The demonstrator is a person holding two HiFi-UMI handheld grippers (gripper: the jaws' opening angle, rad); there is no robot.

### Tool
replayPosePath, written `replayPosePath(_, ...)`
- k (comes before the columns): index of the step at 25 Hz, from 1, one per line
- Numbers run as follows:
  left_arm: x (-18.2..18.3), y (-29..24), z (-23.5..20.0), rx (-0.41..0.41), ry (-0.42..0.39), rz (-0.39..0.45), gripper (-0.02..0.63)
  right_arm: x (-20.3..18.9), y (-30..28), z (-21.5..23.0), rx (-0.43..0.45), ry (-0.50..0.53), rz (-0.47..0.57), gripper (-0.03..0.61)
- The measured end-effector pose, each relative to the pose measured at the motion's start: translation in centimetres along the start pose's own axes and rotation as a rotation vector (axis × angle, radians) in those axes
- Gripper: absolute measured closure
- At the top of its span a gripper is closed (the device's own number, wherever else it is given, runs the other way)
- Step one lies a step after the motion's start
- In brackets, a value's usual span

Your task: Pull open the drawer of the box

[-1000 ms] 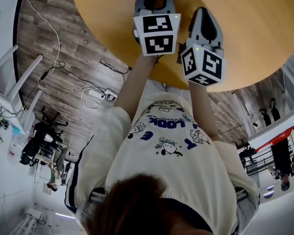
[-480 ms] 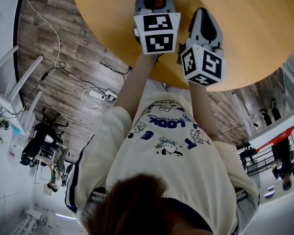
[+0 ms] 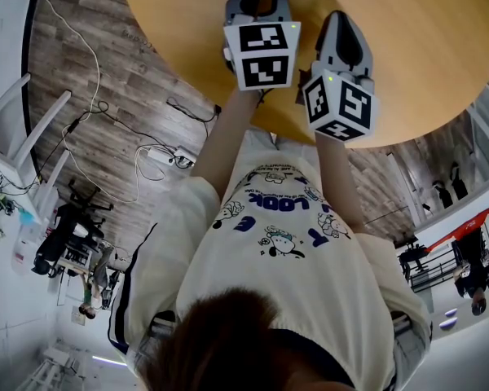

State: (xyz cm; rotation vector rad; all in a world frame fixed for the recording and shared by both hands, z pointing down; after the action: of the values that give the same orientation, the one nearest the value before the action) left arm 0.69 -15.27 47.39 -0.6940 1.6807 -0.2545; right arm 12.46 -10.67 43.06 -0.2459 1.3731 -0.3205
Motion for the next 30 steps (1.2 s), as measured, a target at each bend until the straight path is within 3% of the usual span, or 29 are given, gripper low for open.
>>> replayPosePath(30, -3.1, 4.0, 0.3, 0.013, -0.001, -0.022, 0.538, -0.9, 2.8, -0.7, 0.004, -0.018, 0.010, 0.546)
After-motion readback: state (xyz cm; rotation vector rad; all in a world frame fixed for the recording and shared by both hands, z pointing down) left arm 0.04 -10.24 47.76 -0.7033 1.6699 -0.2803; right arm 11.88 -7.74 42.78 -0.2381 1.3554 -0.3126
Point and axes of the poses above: the fingertips, and each gripper's own axes: y backward along the fingers, z to its right, x out of its top, the point moved 3 cm from there along y, backward along the fingers, and after that the axes turned 12 degrees about z, right-handed, at the moved point
